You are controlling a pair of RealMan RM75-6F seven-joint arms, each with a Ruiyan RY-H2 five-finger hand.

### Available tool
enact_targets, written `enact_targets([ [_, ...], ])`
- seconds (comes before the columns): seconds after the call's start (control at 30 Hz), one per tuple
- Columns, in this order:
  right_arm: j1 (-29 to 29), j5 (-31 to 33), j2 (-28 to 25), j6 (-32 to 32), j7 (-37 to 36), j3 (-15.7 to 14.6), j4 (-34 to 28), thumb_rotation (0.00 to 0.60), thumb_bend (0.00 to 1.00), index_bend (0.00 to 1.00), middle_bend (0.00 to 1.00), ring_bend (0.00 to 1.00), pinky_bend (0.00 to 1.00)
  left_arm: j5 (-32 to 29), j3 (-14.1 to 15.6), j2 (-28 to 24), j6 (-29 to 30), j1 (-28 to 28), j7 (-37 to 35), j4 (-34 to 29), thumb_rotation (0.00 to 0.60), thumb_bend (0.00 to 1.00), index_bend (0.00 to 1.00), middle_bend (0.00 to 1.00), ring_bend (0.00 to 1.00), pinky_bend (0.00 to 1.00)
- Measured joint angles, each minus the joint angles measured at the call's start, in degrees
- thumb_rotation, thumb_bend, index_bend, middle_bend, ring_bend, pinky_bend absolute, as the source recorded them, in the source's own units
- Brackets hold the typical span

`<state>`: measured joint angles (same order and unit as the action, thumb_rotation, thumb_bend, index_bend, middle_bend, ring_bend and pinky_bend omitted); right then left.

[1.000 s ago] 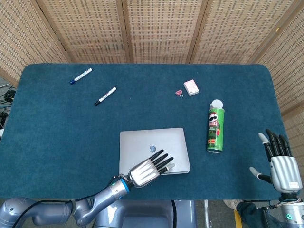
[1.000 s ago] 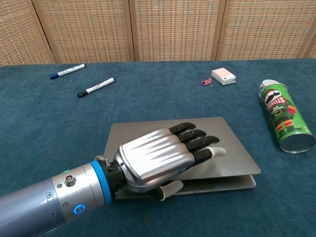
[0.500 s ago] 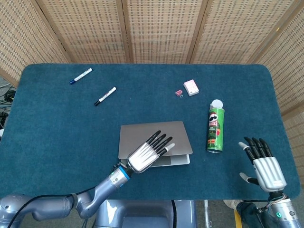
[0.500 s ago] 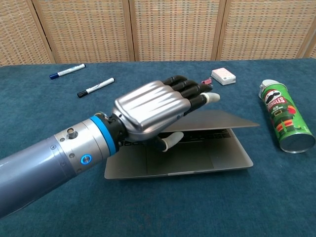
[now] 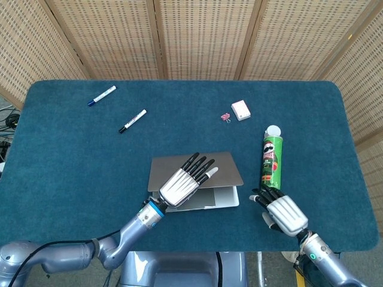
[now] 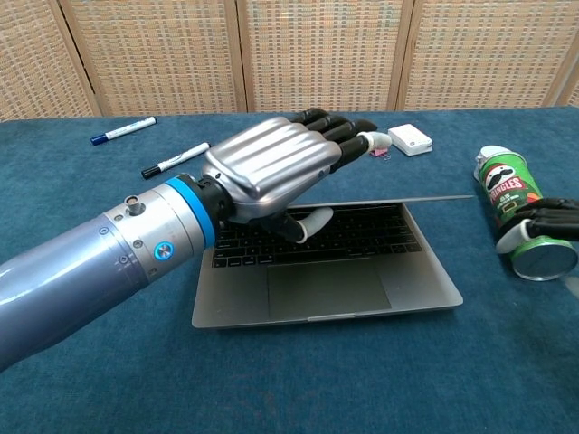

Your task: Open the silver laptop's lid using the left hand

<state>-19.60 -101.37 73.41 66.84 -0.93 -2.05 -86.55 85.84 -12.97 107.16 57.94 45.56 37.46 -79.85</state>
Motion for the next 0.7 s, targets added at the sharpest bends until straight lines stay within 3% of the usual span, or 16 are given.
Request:
enact_targets([
  [0.13,-2.19,0.95,2.00,-3.44,2.74,0.51,-0.56,0.600,0.83,0.21,0.18,0.09,0.20,-0.96,0.25,-0.30,0.43,-0.15,0.10,-0.71,0.600,0.53,0.00,0.00,0.00,0.00],
  [0.7,-5.88,9.48,7.49,-12.26,15.43,1.76,-3.21,0.600,0.90,0.21,0.16,0.12,0.20,-3.58,0.65,-1.37,1.45,0.36,1.18,-2.21,0.600,0.53,0.00,0.00,0.00,0.00],
])
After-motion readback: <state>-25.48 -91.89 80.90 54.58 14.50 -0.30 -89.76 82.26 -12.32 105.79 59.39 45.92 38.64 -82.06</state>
